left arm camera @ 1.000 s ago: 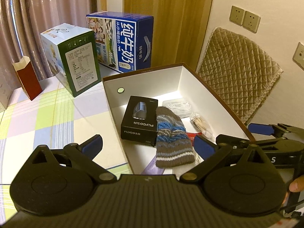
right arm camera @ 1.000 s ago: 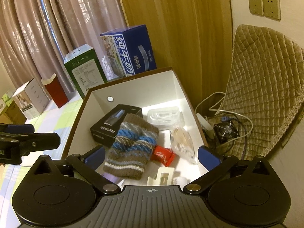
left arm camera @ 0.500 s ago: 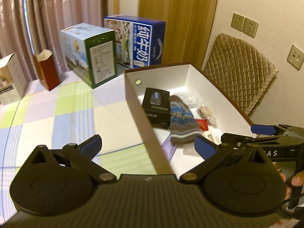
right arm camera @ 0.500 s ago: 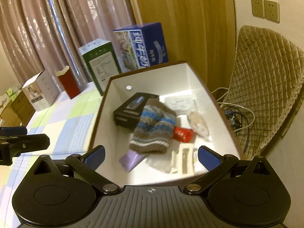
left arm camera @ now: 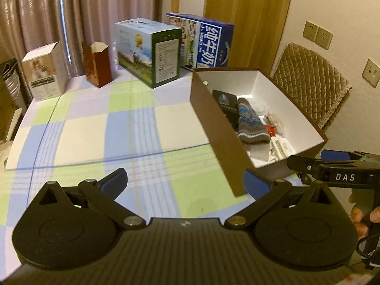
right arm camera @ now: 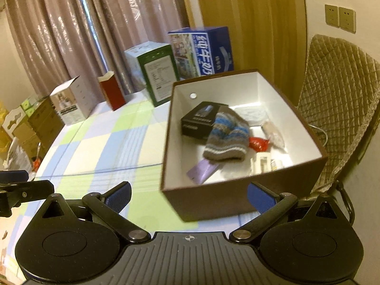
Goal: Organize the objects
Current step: 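Withdraw both tools from the brown box back over the table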
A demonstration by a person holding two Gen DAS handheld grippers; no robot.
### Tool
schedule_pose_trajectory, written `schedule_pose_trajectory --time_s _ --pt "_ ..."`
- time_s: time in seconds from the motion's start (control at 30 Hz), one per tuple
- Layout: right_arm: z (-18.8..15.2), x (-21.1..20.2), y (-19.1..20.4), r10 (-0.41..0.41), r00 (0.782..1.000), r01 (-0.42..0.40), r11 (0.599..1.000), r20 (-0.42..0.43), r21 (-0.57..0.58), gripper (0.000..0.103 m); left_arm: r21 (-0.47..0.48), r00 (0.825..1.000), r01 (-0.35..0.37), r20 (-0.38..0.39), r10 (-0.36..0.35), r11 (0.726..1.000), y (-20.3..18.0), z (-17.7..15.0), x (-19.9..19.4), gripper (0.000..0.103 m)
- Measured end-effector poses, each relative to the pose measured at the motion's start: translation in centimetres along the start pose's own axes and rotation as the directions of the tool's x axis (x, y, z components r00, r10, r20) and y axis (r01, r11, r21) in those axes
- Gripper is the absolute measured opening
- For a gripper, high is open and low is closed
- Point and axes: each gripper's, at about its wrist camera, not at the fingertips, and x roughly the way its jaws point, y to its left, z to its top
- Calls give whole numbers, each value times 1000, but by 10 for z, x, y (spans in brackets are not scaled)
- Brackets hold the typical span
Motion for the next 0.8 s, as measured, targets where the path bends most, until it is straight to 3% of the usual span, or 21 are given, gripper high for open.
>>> schedule_pose_trajectory --time_s 0.8 --pt "-76 -53 77 52 998 -54 997 -47 -47 101 -44 999 -29 -32 27 999 52 -88 -78 102"
